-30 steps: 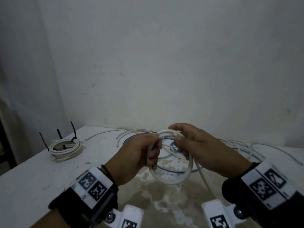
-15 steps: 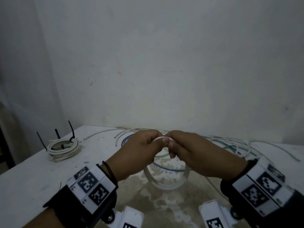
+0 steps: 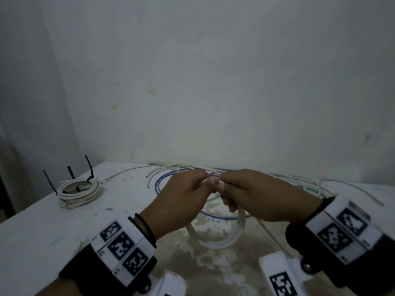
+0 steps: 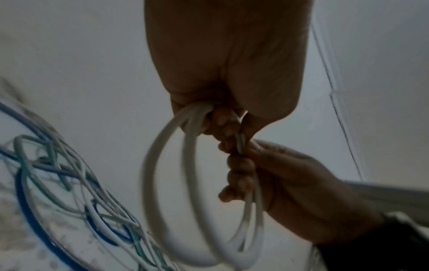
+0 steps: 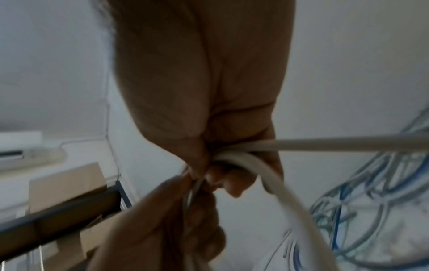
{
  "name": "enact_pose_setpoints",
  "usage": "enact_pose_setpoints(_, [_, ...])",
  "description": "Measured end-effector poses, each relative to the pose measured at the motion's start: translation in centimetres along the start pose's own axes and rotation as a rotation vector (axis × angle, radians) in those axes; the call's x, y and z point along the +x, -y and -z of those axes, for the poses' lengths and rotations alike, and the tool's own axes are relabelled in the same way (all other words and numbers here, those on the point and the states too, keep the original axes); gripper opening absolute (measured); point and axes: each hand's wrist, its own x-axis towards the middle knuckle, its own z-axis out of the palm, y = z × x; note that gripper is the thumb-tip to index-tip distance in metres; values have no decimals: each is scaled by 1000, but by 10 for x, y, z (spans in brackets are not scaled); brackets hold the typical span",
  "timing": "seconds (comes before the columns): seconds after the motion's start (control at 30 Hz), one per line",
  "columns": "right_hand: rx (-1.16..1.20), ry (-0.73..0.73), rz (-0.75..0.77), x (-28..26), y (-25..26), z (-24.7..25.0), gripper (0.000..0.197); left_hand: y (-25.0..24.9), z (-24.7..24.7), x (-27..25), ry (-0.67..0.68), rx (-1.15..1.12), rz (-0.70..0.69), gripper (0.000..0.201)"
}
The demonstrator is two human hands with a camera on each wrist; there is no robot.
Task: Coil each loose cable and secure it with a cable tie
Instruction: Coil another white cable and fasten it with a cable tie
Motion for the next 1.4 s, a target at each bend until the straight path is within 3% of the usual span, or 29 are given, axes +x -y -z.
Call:
enact_pose_setpoints(0.1, [20,-75,-39,7,2,8,34,0,-12,-2,-143,-95,-61,18])
enact_pose_setpoints(0.2, [23,-302,-84,18,-3,23,32,4,-22,1,-399,-321,108,16])
enact_pose_setpoints(0.23, [78,-395,-106,21,-4,30,31,5,-24,2,-419,-379,167,18])
enact_pose_setpoints(0.3, [220,-561,-128,25,-5,44,29,3,-28,0,-245,-433,311,22])
enact_pose_setpoints(0.43, [381,-748,-77,31,5,54,27,-15,-44,-4,423,-804,732,51])
enact_pose_setpoints(0.47, [420,-774,-64,31,9,53,26,-16,-49,-1,510,-952,790,62])
enact_pose_setpoints(0.5, [461,-793,-52,30,13,51,25,-17,-53,4,512,-1125,822,70])
enact_pose_setpoints(0.53, [490,-810,-42,29,15,48,25,-17,-56,10,431,-1303,834,70])
enact_pose_setpoints(0.6, [533,-847,-36,24,15,39,28,-19,-58,23,101,-1547,827,50])
enact_pose_setpoints(0.67, [624,-907,-30,17,11,31,30,-19,-54,35,-178,-1563,790,28])
enact_pose_setpoints(0.77, [799,-1018,-25,8,2,25,30,-8,-43,46,-358,-1511,754,27])
enact_pose_setpoints(0.9, [1184,-1082,-65,2,-13,17,28,0,-32,47,-474,-1524,647,27])
enact_pose_setpoints(0.97, [1268,-1109,-111,0,-21,10,28,1,-30,47,-522,-1462,566,21])
enact_pose_setpoints(1.1, [1327,-1109,-172,-2,-33,-5,30,7,-28,43,-597,-1210,430,5])
enact_pose_setpoints(1.27, [1296,-1054,-184,-5,-36,-16,31,8,-22,39,-704,-973,316,15])
enact_pose_setpoints(1.4, [1195,-1005,-181,-7,-37,-22,32,14,-17,40,-666,-792,269,12])
